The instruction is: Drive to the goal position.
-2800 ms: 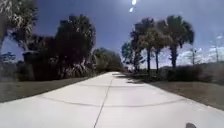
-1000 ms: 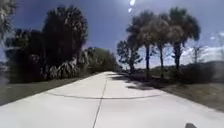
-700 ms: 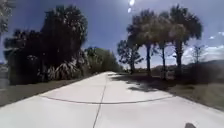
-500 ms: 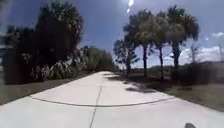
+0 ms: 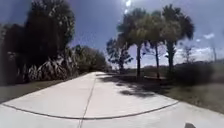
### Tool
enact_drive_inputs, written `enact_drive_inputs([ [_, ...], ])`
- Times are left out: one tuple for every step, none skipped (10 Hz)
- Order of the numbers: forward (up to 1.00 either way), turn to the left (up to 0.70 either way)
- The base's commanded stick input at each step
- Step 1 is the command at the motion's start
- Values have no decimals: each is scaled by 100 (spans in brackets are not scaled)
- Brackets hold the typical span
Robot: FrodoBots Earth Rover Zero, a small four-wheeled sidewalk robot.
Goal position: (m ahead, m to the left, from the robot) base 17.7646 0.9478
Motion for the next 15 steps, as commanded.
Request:
enact_drive_inputs([
  [70, -35],
  [70, -17],
  [70, 0],
  [70, 0],
  [70, 0],
  [70, 0],
  [70, 0],
  [70, 0],
  [70, 0],
  [70, 0],
  [70, 0],
  [70, 0],
  [70, 0],
  [70, 0],
  [70, 0],
])
